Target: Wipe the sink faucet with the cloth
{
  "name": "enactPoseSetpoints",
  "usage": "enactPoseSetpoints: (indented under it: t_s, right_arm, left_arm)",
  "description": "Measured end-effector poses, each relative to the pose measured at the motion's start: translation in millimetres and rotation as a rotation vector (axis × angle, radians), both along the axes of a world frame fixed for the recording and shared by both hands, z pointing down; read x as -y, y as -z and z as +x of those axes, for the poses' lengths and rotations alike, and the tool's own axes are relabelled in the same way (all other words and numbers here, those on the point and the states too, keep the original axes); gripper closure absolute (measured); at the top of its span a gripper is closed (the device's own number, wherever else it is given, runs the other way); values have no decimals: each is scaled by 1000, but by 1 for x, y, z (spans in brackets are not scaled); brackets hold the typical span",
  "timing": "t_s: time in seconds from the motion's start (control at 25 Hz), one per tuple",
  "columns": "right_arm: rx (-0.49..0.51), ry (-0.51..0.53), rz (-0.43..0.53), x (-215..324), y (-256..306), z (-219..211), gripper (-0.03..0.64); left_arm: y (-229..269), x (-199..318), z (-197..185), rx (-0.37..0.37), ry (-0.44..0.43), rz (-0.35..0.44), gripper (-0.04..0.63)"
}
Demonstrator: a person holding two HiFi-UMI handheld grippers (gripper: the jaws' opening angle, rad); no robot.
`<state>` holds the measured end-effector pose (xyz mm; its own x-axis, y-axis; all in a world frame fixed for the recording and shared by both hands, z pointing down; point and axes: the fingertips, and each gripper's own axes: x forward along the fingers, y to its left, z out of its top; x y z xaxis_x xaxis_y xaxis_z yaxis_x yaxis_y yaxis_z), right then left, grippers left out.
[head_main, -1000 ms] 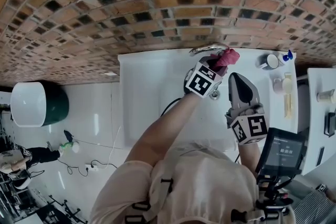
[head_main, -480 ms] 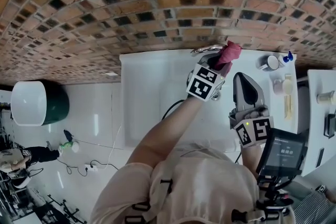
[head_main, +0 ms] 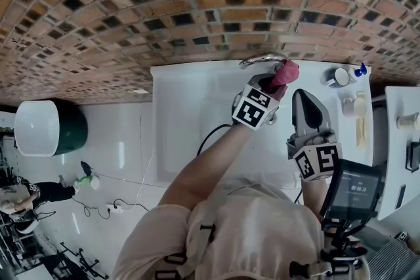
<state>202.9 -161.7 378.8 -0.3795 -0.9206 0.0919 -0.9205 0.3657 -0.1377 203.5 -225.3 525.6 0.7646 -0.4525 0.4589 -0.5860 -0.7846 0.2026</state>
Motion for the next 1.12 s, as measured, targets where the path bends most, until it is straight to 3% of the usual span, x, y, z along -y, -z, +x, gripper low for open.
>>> enactPoseSetpoints:
  t_s: [0.12, 0.36, 0.52, 0.76, 0.92, 1.12]
  right_arm:
    - [2, 17, 10, -3, 0, -8, 630]
    - [15, 40, 3, -12, -8, -27, 630]
    - [18, 105, 31, -18, 12, -61, 630]
    - [-18, 170, 68, -39, 28, -101, 630]
    - [-54, 196, 74, -50, 27, -124, 630]
    - [-68, 215, 66, -61, 23, -149, 630]
  left_arm:
    - [42, -6, -24, -45, 18, 103, 512]
    - [112, -19, -88, -187, 148, 203, 512]
    - [152, -33, -128, -228, 210, 296, 512]
    - [151, -63, -214, -159, 320, 338, 512]
    - [114, -85, -263, -58, 385, 289, 512]
    - [63, -117, -308, 17, 439, 204, 512]
